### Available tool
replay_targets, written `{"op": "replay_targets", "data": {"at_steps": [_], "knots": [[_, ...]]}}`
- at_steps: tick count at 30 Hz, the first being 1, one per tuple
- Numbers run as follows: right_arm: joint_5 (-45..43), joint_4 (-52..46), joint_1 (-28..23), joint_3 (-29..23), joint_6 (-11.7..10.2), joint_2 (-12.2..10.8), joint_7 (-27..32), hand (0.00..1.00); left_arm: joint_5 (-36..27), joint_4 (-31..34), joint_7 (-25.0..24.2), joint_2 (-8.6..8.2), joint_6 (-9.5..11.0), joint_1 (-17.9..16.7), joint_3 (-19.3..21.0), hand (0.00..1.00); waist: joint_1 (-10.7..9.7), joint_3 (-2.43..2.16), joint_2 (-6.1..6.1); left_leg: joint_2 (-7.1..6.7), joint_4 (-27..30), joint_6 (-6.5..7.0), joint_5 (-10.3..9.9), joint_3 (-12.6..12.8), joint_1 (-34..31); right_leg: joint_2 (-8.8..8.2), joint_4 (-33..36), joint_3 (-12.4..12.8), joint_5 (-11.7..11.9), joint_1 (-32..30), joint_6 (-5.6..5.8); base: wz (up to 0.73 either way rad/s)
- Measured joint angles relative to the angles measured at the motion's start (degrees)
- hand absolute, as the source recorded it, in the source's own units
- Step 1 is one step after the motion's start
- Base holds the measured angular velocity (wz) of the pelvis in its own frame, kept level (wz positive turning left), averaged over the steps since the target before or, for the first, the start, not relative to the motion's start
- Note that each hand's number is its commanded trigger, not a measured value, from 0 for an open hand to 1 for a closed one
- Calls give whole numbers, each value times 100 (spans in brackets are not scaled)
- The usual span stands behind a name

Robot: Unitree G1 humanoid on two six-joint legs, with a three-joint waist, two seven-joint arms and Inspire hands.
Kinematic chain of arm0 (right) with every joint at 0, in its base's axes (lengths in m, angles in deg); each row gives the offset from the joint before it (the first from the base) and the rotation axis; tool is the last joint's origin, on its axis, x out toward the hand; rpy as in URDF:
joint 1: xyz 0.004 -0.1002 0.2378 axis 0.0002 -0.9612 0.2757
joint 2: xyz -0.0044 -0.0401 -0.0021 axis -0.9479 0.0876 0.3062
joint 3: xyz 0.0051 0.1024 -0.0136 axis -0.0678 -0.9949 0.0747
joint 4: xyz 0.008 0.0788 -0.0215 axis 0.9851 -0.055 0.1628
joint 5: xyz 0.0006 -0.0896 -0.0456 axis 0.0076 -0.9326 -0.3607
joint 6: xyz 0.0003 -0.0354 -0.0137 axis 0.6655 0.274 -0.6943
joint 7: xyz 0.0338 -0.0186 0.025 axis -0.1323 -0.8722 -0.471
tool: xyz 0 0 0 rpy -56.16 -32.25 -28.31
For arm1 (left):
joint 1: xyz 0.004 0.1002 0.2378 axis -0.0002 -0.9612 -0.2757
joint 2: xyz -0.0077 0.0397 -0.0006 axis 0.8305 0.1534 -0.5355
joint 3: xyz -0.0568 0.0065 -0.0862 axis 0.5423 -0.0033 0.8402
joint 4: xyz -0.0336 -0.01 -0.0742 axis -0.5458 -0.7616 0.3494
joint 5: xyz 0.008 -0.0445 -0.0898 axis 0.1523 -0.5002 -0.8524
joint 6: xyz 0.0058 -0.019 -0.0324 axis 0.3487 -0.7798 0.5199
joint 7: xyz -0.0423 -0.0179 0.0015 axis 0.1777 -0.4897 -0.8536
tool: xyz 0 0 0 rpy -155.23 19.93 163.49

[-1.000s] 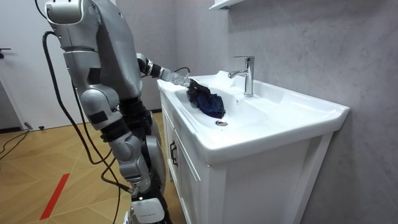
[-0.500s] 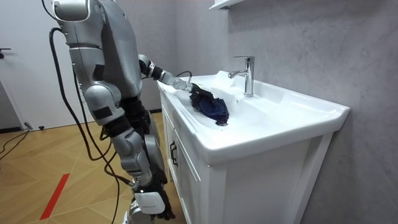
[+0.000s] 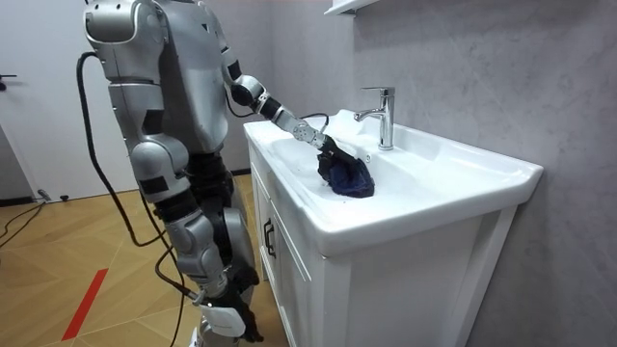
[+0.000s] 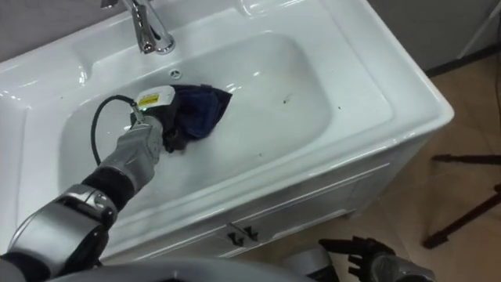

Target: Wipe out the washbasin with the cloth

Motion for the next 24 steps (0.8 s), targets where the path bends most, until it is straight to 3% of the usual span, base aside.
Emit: {"op": "replay_targets", "data": {"at_steps": [7,15,21,24], "knots": [[-2,-170,18,146,64,91,-63,0,-174,-33,-141,7,-212,260,-155,100,-100,2,-4,-19,29,65,54,129,-205,-48,69,-34,6,-207,50,4],[2,-171,117,463,-10,178,-114,0,-274,-74,-351,-22,-257,645,-606,100,-171,10,7,-45,91,116,79,180,-446,-96,56,-64,68,-373,96,5],[-1,-154,214,564,-118,187,-122,0,-959,-65,-367,-241,-178,991,-994,100,-247,38,46,-43,116,147,80,320,-512,-125,47,-165,64,-390,111,7],[30,15,296,655,-189,204,-130,0,-1683,263,-435,-287,-98,1014,-1098,100,-250,45,54,-26,113,148,80,445,-512,-127,50,-153,64,-406,112,0]]}}
